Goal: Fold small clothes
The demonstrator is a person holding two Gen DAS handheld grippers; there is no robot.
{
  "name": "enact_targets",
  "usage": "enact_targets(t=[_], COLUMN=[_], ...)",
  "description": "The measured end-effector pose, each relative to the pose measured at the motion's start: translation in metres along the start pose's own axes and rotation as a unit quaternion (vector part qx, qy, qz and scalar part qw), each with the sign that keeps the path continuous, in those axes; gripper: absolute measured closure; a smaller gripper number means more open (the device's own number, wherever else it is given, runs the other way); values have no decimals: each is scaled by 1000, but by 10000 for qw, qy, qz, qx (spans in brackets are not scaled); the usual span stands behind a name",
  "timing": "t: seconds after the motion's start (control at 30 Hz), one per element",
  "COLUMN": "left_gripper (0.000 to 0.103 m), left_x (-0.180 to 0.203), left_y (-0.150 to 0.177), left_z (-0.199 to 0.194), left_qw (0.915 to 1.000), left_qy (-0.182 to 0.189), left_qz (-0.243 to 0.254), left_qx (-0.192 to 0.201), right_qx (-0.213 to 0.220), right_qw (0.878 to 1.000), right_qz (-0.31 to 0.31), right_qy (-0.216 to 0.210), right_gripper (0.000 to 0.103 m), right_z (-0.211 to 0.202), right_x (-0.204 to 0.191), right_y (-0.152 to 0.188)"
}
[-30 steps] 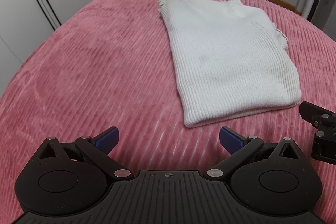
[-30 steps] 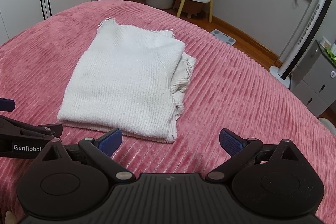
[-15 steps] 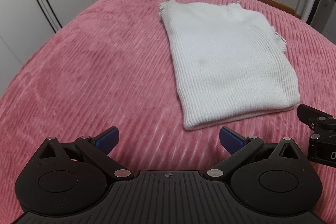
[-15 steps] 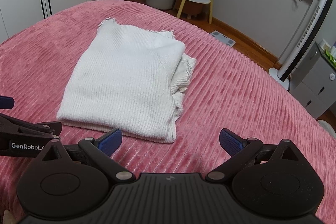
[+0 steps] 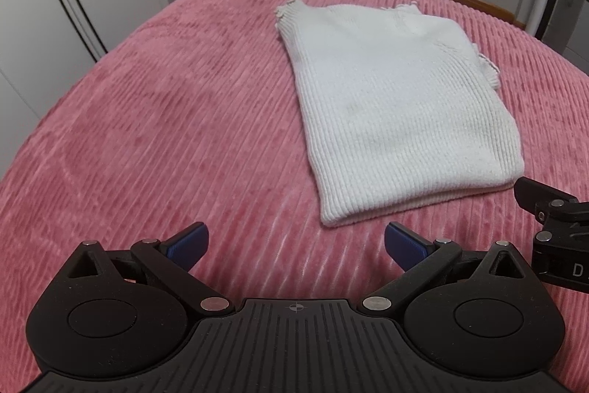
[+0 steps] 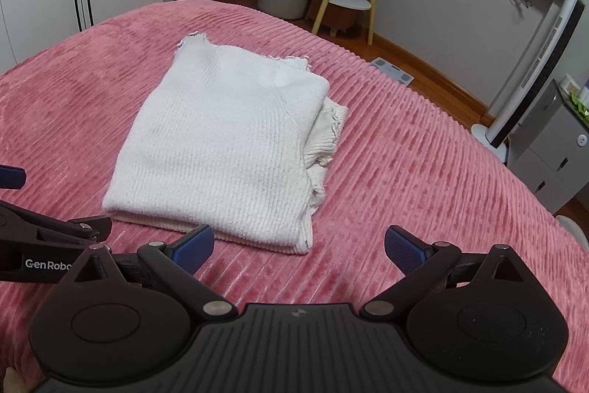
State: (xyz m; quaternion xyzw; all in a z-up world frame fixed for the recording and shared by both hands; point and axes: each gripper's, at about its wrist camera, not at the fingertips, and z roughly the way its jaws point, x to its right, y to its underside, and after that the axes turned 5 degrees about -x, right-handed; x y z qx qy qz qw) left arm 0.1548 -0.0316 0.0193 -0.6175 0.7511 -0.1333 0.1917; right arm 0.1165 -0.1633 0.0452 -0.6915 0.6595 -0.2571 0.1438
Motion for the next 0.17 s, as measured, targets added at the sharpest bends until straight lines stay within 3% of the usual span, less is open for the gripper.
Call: enact_targets(t=[0.17], left_gripper=[0], left_x=[0], left_y=[0], left_z=[0], left_qw=[10000], left_qy=[-12], left_qz=[11], left_qx=[-8], right_qx=[17], right_qw=[10000], right_qz=[-10], right_qy=[2], right_gripper=[4], right_z=[0], right_x=[-1], right_y=[0])
